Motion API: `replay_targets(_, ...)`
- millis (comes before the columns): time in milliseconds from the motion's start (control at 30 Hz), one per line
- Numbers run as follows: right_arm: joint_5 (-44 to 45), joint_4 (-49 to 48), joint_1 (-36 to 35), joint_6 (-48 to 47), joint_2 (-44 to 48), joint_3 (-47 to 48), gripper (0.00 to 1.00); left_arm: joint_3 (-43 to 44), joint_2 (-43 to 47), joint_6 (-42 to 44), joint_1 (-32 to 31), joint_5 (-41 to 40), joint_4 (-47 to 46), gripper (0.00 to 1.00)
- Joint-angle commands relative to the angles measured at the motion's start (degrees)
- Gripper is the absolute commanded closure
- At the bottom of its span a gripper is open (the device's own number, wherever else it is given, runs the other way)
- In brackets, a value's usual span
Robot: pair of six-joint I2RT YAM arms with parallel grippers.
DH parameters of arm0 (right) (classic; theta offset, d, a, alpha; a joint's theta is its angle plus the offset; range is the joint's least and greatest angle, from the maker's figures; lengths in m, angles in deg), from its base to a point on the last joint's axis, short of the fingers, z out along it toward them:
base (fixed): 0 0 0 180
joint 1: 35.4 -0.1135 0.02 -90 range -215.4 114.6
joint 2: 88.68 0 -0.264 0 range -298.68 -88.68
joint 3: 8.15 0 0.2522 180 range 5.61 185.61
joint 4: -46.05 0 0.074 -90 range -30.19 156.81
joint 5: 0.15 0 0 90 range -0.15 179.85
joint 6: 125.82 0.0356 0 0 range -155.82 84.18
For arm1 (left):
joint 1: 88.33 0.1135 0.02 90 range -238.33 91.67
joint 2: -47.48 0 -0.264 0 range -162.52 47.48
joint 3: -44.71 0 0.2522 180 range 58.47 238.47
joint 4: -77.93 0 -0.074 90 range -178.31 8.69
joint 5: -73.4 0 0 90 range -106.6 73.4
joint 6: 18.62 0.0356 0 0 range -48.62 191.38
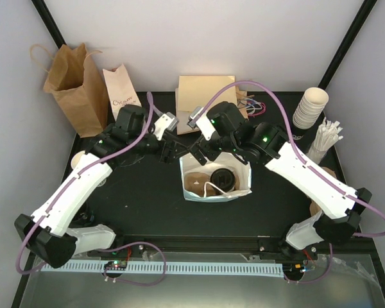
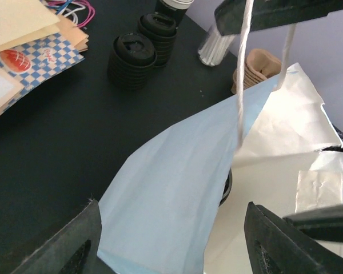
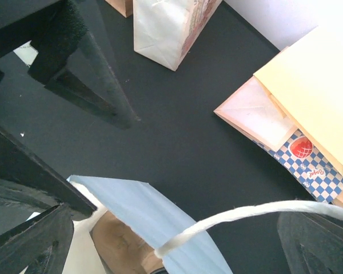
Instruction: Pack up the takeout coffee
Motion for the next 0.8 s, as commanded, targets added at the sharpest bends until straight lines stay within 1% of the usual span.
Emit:
replay_targets(0, -0.3, 0.3, 0.6, 2.6, -0.7, 2.6, 0.0, 4.9, -2.9, 5.8, -1.5, 6.1, 0.1, 0.32)
replay_targets(67, 0.0, 0.6, 0.7, 3.8, -1.1, 3.4, 0.0, 4.4, -3.0, 6.5, -2.0, 8.7, -1.3, 0.37)
replay_targets(133, 0.0, 0.4, 0.7, 5.1, -1.0, 3.6, 0.0, 3.5, -3.0, 6.7, -2.2, 9.0, -2.3, 0.41)
replay_targets(233, -0.5, -1.5, 0.8, 6.8, 0.5, 2.4, 0.0, 2.0, -2.8, 7.9, -2.2, 9.9, -3.1, 0.44)
replay_targets(333, -1.2, -4.2, 0.8, 7.8, 2.4, 0.4, 0.0, 0.3, -2.5, 10.7, -2.3, 12.1, -4.3, 0.5)
replay_targets(500, -2.3, -6.2, 0.9, 10.3, 4.0, -1.1, 0.0, 0.3, -3.6, 13.2, -2.8, 12.0, -3.4, 0.52)
replay_targets(700, -6.9, -7.3, 0.8, 12.8, 5.5, -2.0, 0.0, 3.4, -7.7, 13.5, -2.8, 9.8, 0.0, 0.73)
replay_targets(767, -8.6, -7.2, 0.8, 13.7, 6.6, -2.8, 0.0, 4.1, -8.3, 13.2, -2.8, 9.3, 0.5, 0.75)
